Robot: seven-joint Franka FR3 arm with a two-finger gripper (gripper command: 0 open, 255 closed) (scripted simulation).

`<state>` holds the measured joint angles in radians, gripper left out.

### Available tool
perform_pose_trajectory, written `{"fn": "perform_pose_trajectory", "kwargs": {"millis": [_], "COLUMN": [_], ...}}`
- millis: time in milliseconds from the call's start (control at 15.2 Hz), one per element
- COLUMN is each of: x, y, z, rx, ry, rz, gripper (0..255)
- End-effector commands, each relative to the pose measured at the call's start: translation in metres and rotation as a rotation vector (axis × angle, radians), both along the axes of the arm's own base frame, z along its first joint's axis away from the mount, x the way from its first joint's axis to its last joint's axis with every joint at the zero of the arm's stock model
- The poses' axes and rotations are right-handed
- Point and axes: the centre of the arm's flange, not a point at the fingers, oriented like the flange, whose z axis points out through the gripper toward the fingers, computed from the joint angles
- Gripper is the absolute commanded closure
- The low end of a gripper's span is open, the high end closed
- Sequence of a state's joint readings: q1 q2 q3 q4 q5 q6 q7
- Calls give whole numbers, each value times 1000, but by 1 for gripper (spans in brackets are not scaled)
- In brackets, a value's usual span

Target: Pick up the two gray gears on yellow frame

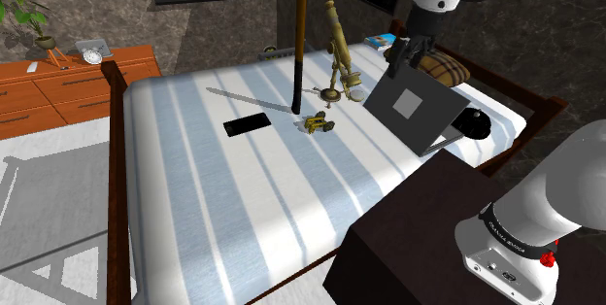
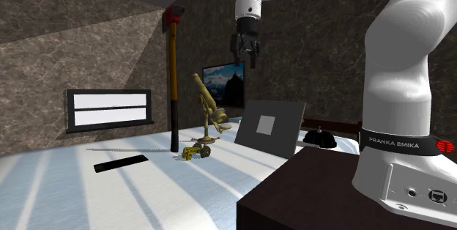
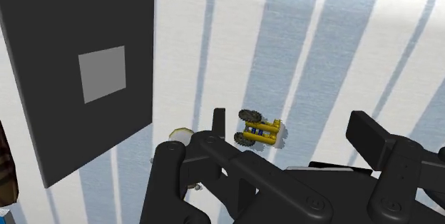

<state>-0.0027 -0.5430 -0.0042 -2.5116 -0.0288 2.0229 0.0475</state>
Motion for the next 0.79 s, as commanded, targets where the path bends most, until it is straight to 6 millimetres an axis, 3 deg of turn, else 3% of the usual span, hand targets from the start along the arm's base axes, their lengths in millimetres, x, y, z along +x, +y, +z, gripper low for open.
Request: {"fn": "perform_pose_trajectory", "kwargs": {"millis": [0, 726], "x": [14, 91], "y": [-3, -6], "z": [-23, -145], "rx": [1, 7], "ry": [-5, -22], "rz": [11, 67], "gripper": [0, 0]}}
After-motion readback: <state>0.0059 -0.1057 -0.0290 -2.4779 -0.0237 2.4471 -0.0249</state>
